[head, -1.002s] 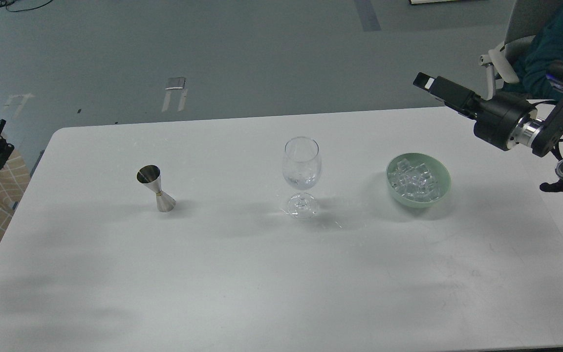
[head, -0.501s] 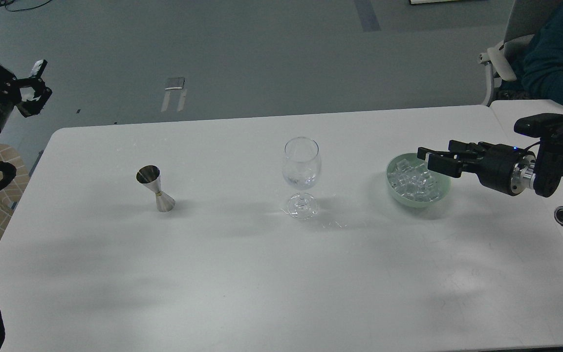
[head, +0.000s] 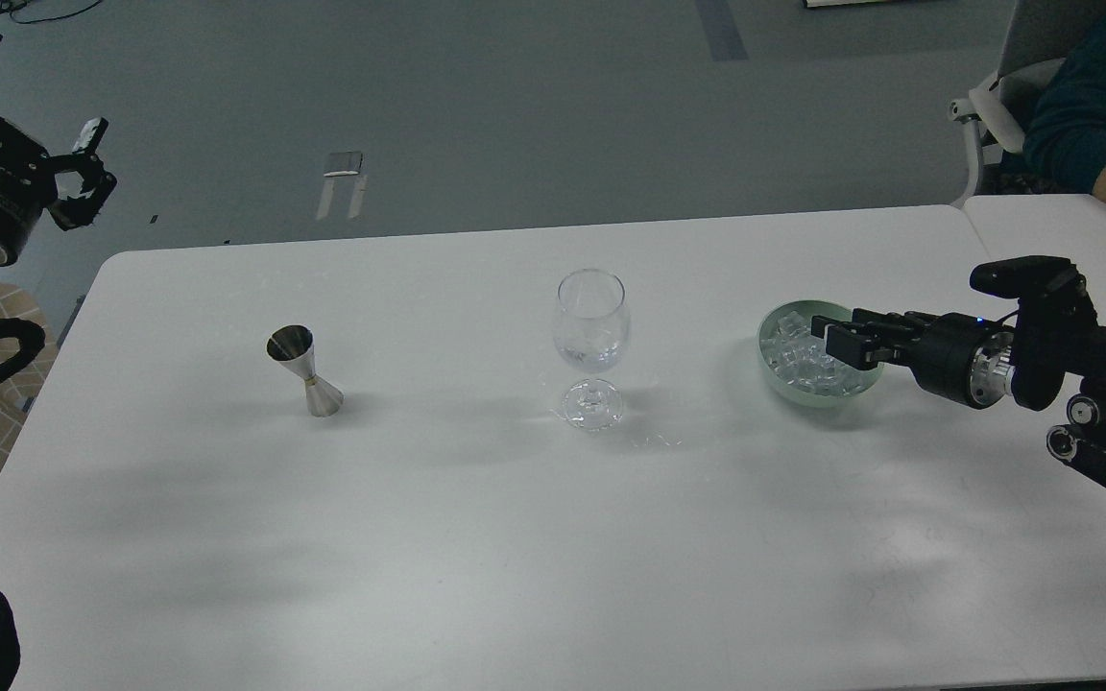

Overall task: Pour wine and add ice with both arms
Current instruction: 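Grasp ice cubes from the green bowl with the right gripper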

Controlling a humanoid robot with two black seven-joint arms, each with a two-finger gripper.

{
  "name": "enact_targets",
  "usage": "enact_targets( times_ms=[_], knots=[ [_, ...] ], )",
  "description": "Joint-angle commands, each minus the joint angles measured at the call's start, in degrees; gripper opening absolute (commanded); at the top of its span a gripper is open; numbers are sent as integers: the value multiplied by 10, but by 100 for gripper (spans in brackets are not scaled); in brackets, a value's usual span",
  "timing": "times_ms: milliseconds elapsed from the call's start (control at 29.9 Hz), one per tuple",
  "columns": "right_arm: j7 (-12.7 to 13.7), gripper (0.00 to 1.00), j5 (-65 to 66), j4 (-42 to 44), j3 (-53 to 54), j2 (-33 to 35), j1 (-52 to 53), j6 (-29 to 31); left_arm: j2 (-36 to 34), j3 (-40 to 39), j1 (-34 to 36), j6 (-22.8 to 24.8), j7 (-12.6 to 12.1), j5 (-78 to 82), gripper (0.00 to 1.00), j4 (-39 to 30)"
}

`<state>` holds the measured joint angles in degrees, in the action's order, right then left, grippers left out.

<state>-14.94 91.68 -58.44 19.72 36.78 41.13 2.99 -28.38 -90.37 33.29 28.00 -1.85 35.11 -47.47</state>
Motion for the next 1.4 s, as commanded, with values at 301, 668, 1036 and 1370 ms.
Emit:
enact_targets(
  times_ms=[301,668,1036,1370],
  knots=[
    [24,52,-7,9,-15,-10,2,14,7,0,-4,0,0,0,99,-2],
    [25,53,-8,14,-15,-14,2,30,9,0,-4,0,0,0,99,-3],
    [24,43,-8,25,-16,-31,4,30,9,0,-6,0,1,0,99,-3],
    [19,20,-10,24,-16,-30,4,36,9,0,-6,0,0,0,99,-3]
  ],
)
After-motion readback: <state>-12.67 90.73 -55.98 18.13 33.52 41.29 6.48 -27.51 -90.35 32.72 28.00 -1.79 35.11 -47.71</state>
